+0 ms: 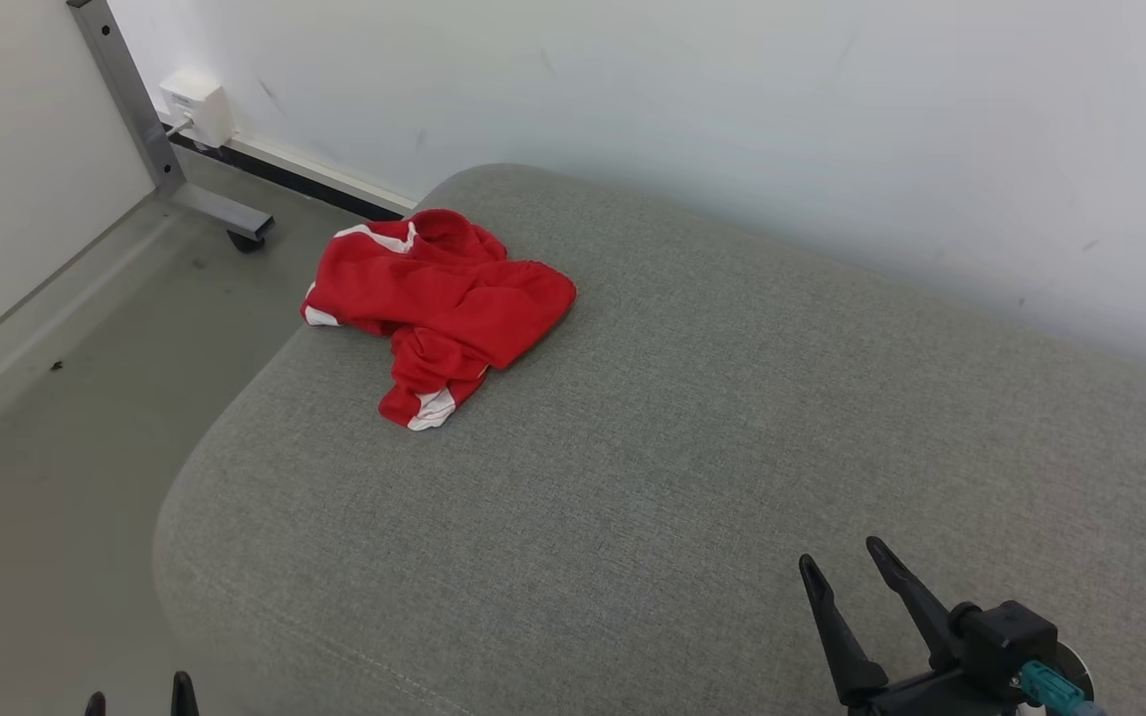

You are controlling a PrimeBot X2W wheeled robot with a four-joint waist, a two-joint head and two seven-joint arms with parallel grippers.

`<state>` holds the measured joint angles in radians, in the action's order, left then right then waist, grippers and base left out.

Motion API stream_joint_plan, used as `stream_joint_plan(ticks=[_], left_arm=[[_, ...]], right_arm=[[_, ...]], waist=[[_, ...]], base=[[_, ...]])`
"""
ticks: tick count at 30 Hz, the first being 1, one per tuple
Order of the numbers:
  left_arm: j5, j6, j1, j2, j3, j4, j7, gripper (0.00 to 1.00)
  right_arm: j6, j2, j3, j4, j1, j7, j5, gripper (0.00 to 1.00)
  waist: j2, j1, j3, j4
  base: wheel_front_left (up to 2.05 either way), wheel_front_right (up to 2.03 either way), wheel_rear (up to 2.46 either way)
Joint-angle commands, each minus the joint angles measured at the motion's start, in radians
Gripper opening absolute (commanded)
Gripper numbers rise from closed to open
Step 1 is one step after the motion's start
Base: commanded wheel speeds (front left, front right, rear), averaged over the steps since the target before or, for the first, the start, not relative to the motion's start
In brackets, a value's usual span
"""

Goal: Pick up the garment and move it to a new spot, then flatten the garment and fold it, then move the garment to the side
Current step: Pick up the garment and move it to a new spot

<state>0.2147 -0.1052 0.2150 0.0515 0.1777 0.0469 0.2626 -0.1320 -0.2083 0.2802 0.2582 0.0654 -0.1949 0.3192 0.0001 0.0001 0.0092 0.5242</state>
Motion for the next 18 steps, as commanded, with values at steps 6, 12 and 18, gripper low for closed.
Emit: stream_joint_plan(ticks=[6,12,18], left_arm=[[0.038,0.007,-0.012,-0.001,-0.017,0.0,0.003,1.0],[0.073,0.003,-0.073,-0.001,-0.036,0.012,0.003,1.0],[0.112,-0.007,-0.237,0.0,0.006,0.02,0.003,1.0]], right_arm=[[0.002,-0.016,0.005,-0.002,-0.01,0.001,0.007,1.0],[0.002,-0.032,-0.014,-0.03,-0.026,0.008,-0.005,1.0],[0.002,-0.046,0.001,-0.11,0.015,0.053,-0.035,1.0]], waist=[[-0.0001,-0.0001,0.005,-0.003],[-0.0001,-0.0001,0.025,-0.011],[-0.0001,-0.0001,0.126,-0.115]], base=[[0.0,0.0,0.0],[0.0,0.0,0.0],[0.0,0.0,0.0]])
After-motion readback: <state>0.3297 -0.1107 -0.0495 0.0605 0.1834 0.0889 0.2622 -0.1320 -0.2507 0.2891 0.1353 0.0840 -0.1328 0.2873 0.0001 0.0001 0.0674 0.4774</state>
